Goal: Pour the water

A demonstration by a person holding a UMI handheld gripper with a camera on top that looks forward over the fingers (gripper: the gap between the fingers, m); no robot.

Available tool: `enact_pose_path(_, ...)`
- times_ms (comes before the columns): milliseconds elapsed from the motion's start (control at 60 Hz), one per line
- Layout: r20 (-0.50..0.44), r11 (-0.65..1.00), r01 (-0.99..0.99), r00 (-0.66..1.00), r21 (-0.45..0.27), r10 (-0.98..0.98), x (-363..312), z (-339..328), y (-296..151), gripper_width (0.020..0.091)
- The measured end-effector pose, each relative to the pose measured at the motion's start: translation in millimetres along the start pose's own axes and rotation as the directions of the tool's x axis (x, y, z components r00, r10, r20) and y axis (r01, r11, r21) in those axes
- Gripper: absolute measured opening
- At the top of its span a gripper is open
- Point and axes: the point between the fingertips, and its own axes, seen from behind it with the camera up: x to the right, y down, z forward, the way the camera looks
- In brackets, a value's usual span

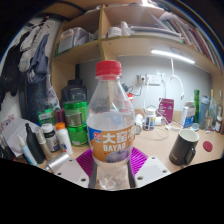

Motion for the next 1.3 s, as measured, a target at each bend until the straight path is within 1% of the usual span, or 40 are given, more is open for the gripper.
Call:
enact_pose_path(83,0.021,1.000,0.013,1.000,-0.018,-0.013,-2,1,2,0.0416)
enact_pose_path(100,0.025,1.000,0.013,1.000,-0.025,-0.012,-2,1,2,0.0417)
enact_pose_path(133,0.033,0.999,0.000,0.999,-0.042,0.001,-2,2,3,0.0384)
enact_pose_path(150,0.033,0.999,-0.009,0.999,-0.050,0.011,0,2,3,0.0394)
enact_pose_path(217,0.030,0.995,-0.051,0.998,-0.087,0.053,11,2,-1,0.0394)
enact_pose_path(267,0.014,0.989,-0.129,0.991,-0.073,0.130,28,0,-21,0.0393)
enact_pose_path(333,-0.027,0.953,-0.300,0.954,-0.047,0.299,63,-2,-49,0.0393)
enact_pose_path(350,-0.031,0.935,-0.351,0.936,-0.048,0.350,70,-2,-54,0.0371)
enact_pose_path(367,-0.034,0.912,-0.408,0.913,-0.052,0.406,77,-2,-57,0.0392)
enact_pose_path(417,-0.045,0.809,-0.582,0.813,-0.079,0.581,91,0,-63,0.0393)
enact_pose_path(483,-0.038,0.643,-0.753,0.653,-0.142,0.756,102,5,-62,0.0393)
enact_pose_path(583,-0.057,0.327,-0.915,0.349,-0.239,0.935,97,7,-61,0.0390)
enact_pose_path(633,-0.061,0.150,-0.952,0.172,-0.266,0.983,85,8,-73,0.0389)
enact_pose_path(683,-0.035,-0.018,-0.956,-0.009,-0.292,0.999,83,10,-82,0.0389)
enact_pose_path(750,-0.021,-0.226,-0.922,-0.231,-0.316,0.973,82,12,-98,0.0389)
enact_pose_path(783,-0.026,-0.316,-0.893,-0.325,-0.321,0.945,81,11,-111,0.0389)
enact_pose_path(850,-0.017,-0.432,-0.837,-0.453,-0.335,0.891,81,14,-123,0.0389)
enact_pose_path(950,-0.001,-0.535,-0.774,-0.569,-0.338,0.823,87,15,-143,0.0388)
enact_pose_path(1067,0.010,-0.648,-0.689,-0.687,-0.324,0.726,100,16,-155,0.0389)
enact_pose_path(1150,0.014,-0.655,-0.679,-0.698,-0.332,0.716,101,16,-159,0.0390)
enact_pose_path(1300,0.021,-0.621,-0.696,-0.672,-0.362,0.741,96,13,-165,0.0391)
